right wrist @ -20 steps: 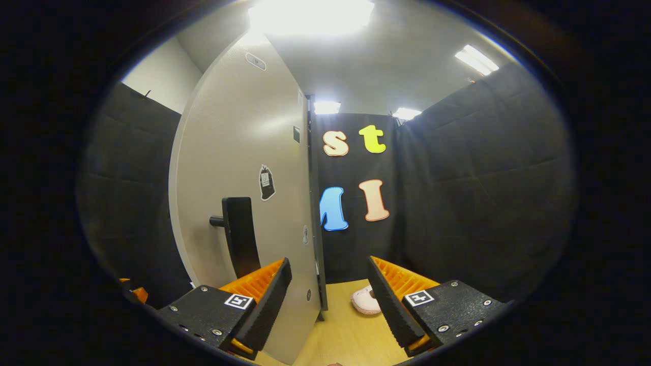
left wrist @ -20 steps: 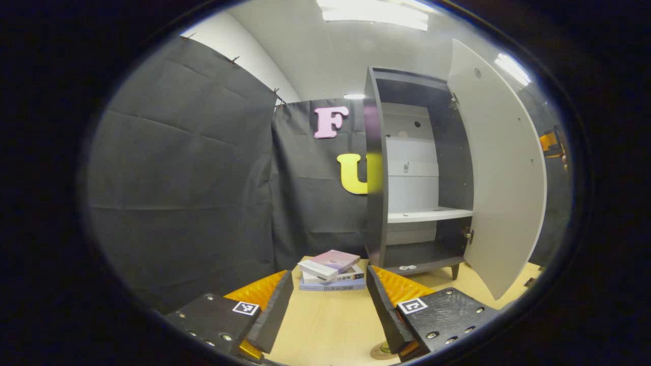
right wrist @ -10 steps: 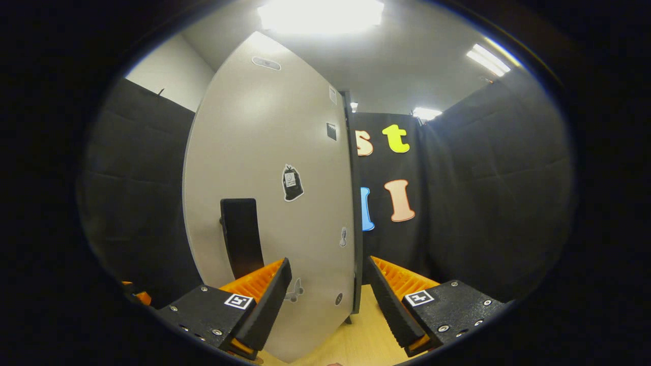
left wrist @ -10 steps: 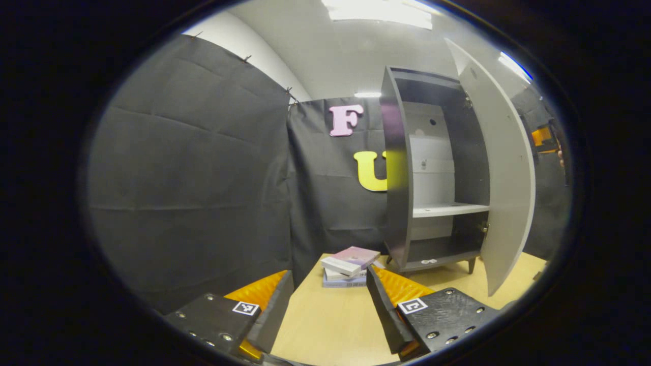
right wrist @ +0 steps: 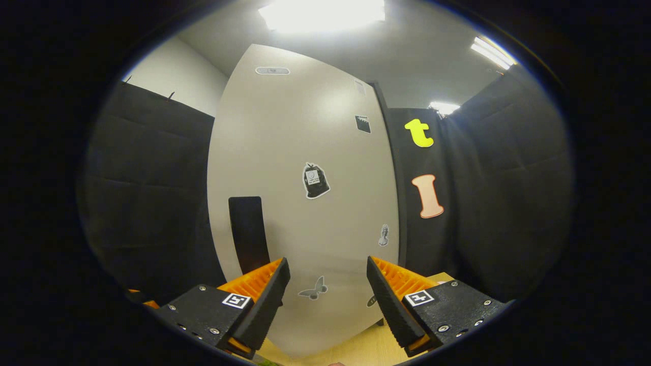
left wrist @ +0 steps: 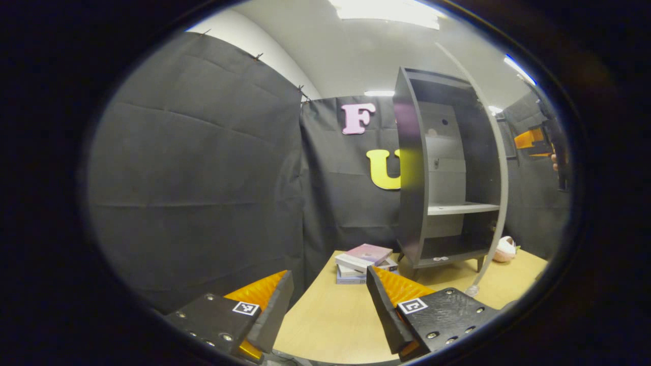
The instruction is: Open the cabinet door with the right hand, grasp the bottle in the cabinet with the left hand and place it on the coaster, then close the cabinet door with the right hand.
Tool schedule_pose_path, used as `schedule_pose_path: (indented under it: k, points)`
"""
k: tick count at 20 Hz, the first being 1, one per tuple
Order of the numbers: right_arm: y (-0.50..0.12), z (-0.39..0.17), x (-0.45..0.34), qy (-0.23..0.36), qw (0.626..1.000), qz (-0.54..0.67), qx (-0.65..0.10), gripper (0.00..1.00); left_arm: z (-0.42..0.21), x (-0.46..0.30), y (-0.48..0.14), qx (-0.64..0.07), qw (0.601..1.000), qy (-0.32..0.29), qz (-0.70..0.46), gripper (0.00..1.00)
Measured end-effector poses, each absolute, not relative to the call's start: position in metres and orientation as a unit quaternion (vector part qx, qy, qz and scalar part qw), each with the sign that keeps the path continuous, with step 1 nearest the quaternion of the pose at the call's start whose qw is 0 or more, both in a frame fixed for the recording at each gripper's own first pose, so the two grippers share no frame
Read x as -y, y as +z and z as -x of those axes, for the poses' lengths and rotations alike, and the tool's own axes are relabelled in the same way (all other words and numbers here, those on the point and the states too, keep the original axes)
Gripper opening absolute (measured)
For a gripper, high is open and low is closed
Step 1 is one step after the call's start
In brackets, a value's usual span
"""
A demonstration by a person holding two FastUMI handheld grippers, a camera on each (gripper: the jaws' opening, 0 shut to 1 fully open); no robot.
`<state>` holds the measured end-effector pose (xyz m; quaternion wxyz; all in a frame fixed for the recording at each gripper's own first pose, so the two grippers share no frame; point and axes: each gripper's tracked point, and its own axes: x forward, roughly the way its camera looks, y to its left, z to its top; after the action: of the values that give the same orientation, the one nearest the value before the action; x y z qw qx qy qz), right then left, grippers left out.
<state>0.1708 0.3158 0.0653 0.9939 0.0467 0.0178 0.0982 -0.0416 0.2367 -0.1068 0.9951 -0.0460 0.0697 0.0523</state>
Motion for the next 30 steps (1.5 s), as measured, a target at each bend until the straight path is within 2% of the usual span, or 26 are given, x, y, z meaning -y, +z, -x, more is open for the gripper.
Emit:
schedule_pose_path:
  k: [1, 2, 3, 4, 8, 9, 10, 11, 12, 15, 16, 17, 18, 19, 21, 22, 23, 25, 26, 30]
  points:
    - [0.066, -0.169, -0.319, 0.101, 0.994, -0.043, -0.016, 0.94, 0.042, -0.239, -0.103, -0.068, 0.995, 0.053, 0.046, 0.83]
    - [0.066, -0.168, -0.323, 0.105, 0.994, -0.039, -0.014, 0.94, 0.041, -0.242, -0.099, -0.064, 0.996, 0.054, 0.043, 0.87]
    - [0.067, -0.165, -0.326, 0.109, 0.993, -0.036, -0.012, 0.94, 0.041, -0.245, -0.094, -0.059, 0.996, 0.054, 0.038, 0.83]
    - [0.066, -0.165, -0.328, 0.112, 0.993, -0.032, -0.01, 0.94, 0.04, -0.246, -0.091, -0.055, 0.996, 0.054, 0.033, 0.87]
    - [0.056, -0.16, -0.327, 0.109, 0.993, -0.027, -0.017, 0.94, 0.028, -0.233, -0.088, -0.056, 0.997, 0.036, 0.025, 0.87]
    - [0.054, -0.157, -0.325, 0.108, 0.994, -0.028, -0.02, 0.94, 0.024, -0.227, -0.087, -0.056, 0.998, 0.027, 0.024, 0.83]
    - [0.053, -0.154, -0.323, 0.107, 0.994, -0.029, -0.022, 0.94, 0.02, -0.221, -0.086, -0.054, 0.998, 0.02, 0.021, 0.83]
    - [0.051, -0.151, -0.321, 0.108, 0.993, -0.029, -0.022, 0.94, 0.015, -0.215, -0.083, -0.053, 0.998, 0.015, 0.02, 0.87]
    - [0.049, -0.147, -0.316, 0.108, 0.994, -0.028, -0.02, 0.94, 0.013, -0.208, -0.081, -0.052, 0.998, 0.01, 0.02, 0.87]
    - [0.046, -0.133, -0.293, 0.102, 0.994, -0.021, -0.013, 0.94, 0.006, -0.18, -0.069, -0.049, 0.998, -0.004, 0.033, 0.87]
    - [0.044, -0.13, -0.284, 0.099, 0.995, -0.018, -0.012, 0.94, 0.003, -0.169, -0.065, -0.048, 0.998, -0.01, 0.035, 0.83]
    - [0.044, -0.128, -0.273, 0.095, 0.995, -0.016, -0.009, 0.94, 0.002, -0.159, -0.059, -0.046, 0.998, -0.016, 0.035, 0.87]
    - [0.043, -0.127, -0.263, 0.091, 0.996, -0.016, -0.008, 0.94, 0.001, -0.149, -0.054, -0.044, 0.998, -0.021, 0.031, 0.83]
    - [0.043, -0.125, -0.254, 0.089, 0.996, -0.016, -0.009, 0.94, 0.0, -0.139, -0.049, -0.042, 0.998, -0.025, 0.028, 0.87]
    - [0.042, -0.122, -0.236, 0.086, 0.996, -0.018, -0.008, 0.94, 0.0, -0.117, -0.039, -0.039, 0.998, -0.034, 0.025, 0.87]
    - [0.042, -0.12, -0.226, 0.083, 0.996, -0.017, -0.006, 0.94, 0.0, -0.108, -0.036, -0.039, 0.998, -0.037, 0.025, 0.83]
    - [0.042, -0.117, -0.217, 0.081, 0.997, -0.014, -0.004, 0.94, 0.0, -0.097, -0.032, -0.038, 0.998, -0.042, 0.026, 0.87]
    - [0.039, -0.114, -0.198, 0.076, 0.997, -0.008, -0.002, 0.94, 0.001, -0.078, -0.024, -0.032, 0.998, -0.045, 0.027, 0.87]
    - [0.036, -0.113, -0.19, 0.075, 0.997, -0.006, -0.003, 0.94, 0.0, -0.071, -0.021, -0.03, 0.998, -0.047, 0.026, 0.83]
    - [0.032, -0.108, -0.158, 0.063, 0.998, 0.003, -0.001, 0.94, -0.001, -0.042, -0.003, -0.023, 0.998, -0.051, 0.023, 0.83]
